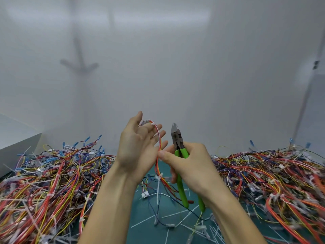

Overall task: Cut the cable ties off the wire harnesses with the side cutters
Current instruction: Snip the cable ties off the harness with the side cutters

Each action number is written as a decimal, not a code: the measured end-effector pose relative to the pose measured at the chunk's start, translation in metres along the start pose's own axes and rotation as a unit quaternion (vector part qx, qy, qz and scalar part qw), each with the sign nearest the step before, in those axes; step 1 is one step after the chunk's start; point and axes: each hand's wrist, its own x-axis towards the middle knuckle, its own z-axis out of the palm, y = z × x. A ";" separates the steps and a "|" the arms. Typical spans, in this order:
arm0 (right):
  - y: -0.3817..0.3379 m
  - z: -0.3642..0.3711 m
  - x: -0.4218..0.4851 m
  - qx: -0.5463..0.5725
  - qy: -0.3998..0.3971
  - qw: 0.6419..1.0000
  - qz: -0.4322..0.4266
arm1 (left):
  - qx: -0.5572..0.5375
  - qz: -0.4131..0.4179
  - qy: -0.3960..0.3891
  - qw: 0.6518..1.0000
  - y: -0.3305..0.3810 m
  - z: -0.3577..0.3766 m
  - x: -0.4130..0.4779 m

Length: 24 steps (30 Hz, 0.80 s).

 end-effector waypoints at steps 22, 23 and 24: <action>-0.004 -0.018 0.005 0.112 0.077 0.990 0.038 | 0.316 -0.042 -0.172 0.932 -0.003 -0.013 -0.009; -0.003 -0.021 0.005 0.124 0.082 0.988 0.035 | 0.338 -0.044 -0.189 0.921 -0.002 -0.017 -0.011; -0.002 -0.023 0.006 0.134 0.086 0.987 0.033 | 0.361 -0.041 -0.200 0.910 -0.002 -0.018 -0.012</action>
